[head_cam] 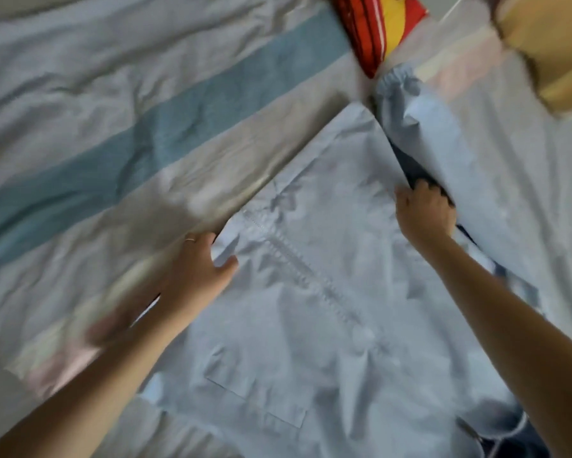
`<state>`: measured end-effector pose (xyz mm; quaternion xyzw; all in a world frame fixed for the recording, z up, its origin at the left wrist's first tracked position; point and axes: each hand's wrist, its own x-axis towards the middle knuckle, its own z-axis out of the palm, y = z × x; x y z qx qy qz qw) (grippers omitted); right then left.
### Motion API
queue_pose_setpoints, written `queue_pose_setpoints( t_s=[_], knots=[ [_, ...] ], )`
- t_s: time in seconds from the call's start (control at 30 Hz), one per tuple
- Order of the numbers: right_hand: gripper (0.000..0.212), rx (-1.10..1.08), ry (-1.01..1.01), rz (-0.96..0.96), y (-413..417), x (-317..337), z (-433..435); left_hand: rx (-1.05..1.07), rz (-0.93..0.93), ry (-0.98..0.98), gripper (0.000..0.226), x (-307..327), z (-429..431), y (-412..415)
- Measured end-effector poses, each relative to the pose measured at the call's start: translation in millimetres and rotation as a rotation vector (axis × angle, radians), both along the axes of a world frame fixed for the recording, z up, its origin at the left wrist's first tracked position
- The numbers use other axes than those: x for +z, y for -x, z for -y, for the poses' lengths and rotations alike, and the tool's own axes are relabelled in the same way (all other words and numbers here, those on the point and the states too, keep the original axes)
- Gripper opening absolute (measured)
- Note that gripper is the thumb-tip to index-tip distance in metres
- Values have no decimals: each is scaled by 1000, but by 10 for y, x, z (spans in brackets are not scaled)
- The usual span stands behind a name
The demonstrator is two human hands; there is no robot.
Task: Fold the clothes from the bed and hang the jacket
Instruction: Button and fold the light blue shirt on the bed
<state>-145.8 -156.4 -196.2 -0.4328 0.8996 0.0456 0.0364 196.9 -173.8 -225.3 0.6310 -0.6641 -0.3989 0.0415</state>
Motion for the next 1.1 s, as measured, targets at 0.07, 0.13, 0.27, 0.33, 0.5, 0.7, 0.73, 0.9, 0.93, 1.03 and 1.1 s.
queue_pose_setpoints(
  t_s=[0.07, 0.13, 0.27, 0.33, 0.5, 0.7, 0.73, 0.9, 0.93, 1.03, 1.1],
  knots=[
    [61, -86, -114, 25, 112, 54, -255, 79, -137, -69, 59, 14, 209, 159],
    [57, -56, -221, 21, 243, 103, -498, 84, -264, -133, 46, -14, 433, 454],
    [24, 85, -125, 11, 347, 39, -684, -61, -418, -160, 23, -28, 852, 1114],
    [21, 131, -30, 0, 472, 106, -686, -53, -493, -108, 13, -45, 1047, 1455],
    [17, 0, 90, -57, 836, 151, -355, 80, -368, 111, 24, -198, 1346, 1838],
    [52, 852, 21, -271, 516, -259, -433, -487, 44, 713, 56, -244, 937, 2041],
    [54, 932, -66, -271, 564, -294, -494, -673, 93, 732, 60, -272, 908, 2032],
    [60, -153, -291, -69, 1594, -232, -780, -867, 438, 463, 89, -433, 1154, 2198],
    [61, -404, -253, 70, 1735, -177, -835, -846, 454, 415, 93, -423, 1198, 2249],
    [55, -360, -8, 17, 1559, -209, -950, -782, 484, 370, 93, -361, 1155, 2374],
    [56, 143, 101, -25, 1033, -317, -1086, -740, 440, 432, 80, -352, 921, 2357]
  ],
)
